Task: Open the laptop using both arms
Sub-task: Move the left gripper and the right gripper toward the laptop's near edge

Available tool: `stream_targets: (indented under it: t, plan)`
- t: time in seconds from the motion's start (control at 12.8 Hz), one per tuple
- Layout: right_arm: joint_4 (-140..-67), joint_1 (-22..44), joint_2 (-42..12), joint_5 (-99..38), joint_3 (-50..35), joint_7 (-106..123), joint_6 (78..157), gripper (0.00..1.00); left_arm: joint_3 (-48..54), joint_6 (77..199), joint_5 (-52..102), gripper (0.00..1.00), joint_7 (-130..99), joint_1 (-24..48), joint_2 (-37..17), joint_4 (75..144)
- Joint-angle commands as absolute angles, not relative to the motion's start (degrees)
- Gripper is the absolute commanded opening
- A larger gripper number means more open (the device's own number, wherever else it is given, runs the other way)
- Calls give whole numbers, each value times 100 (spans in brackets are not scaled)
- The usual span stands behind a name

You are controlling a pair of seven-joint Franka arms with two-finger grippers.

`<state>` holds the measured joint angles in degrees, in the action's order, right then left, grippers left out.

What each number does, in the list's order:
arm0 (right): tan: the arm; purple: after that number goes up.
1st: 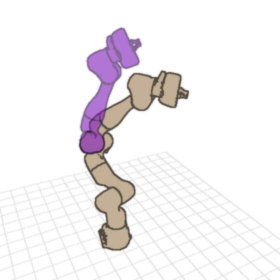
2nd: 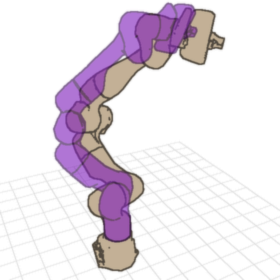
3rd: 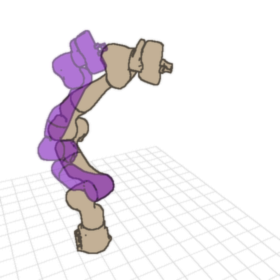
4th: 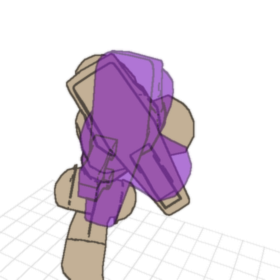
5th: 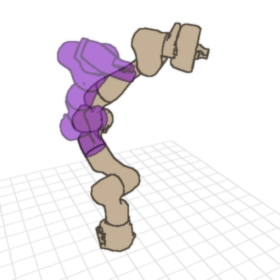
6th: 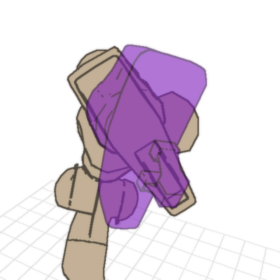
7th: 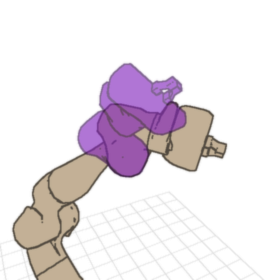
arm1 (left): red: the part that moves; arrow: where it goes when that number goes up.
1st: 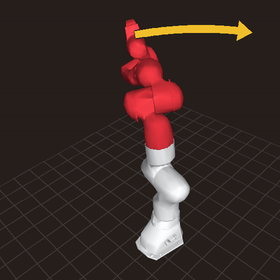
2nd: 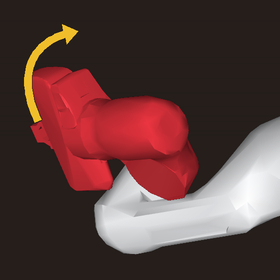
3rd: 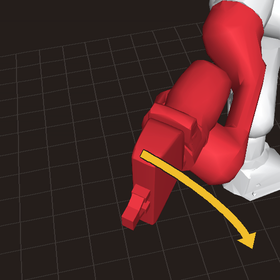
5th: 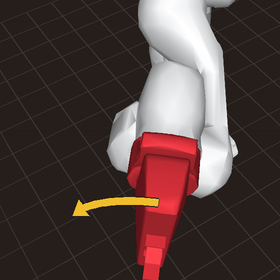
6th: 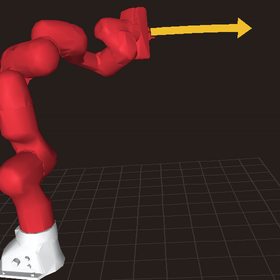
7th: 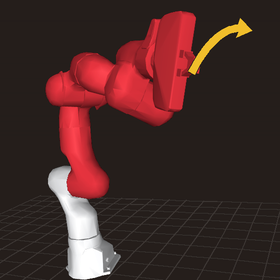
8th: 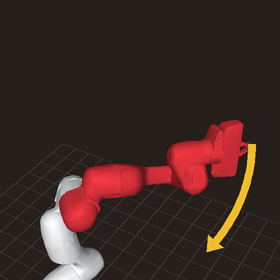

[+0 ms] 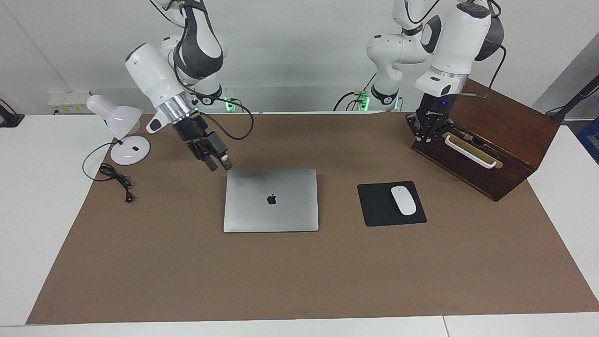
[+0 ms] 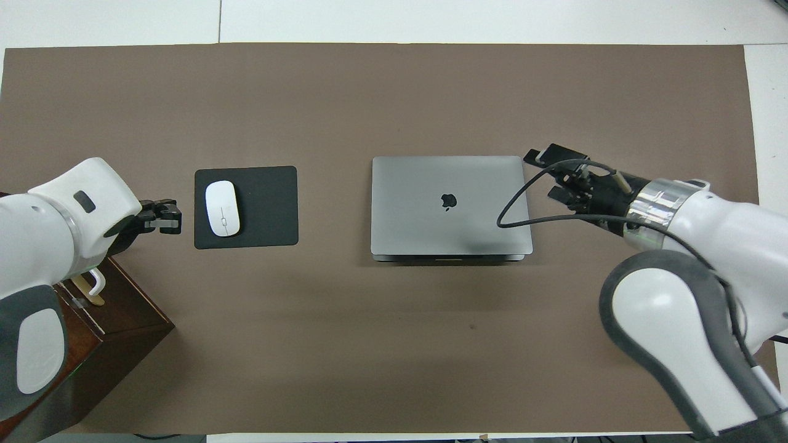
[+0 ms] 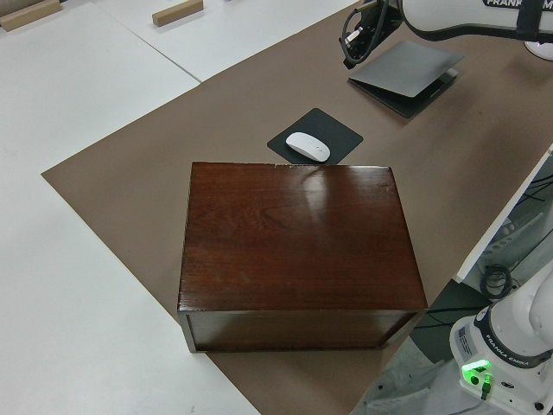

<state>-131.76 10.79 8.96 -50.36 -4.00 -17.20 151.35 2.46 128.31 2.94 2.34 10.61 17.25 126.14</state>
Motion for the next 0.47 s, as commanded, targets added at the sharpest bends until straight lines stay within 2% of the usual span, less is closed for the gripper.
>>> stream_targets:
  t: [0.0,0.39]
  plan:
    - [-13736,1326,1300,-5317,-378,-2362,15302,100,184,13882,343,0,299,1501,2248,13619]
    - [-14316,1503,1600,-5317,-404,-3488,15267,100,176,15684,343,0,316,2152,2242,14685]
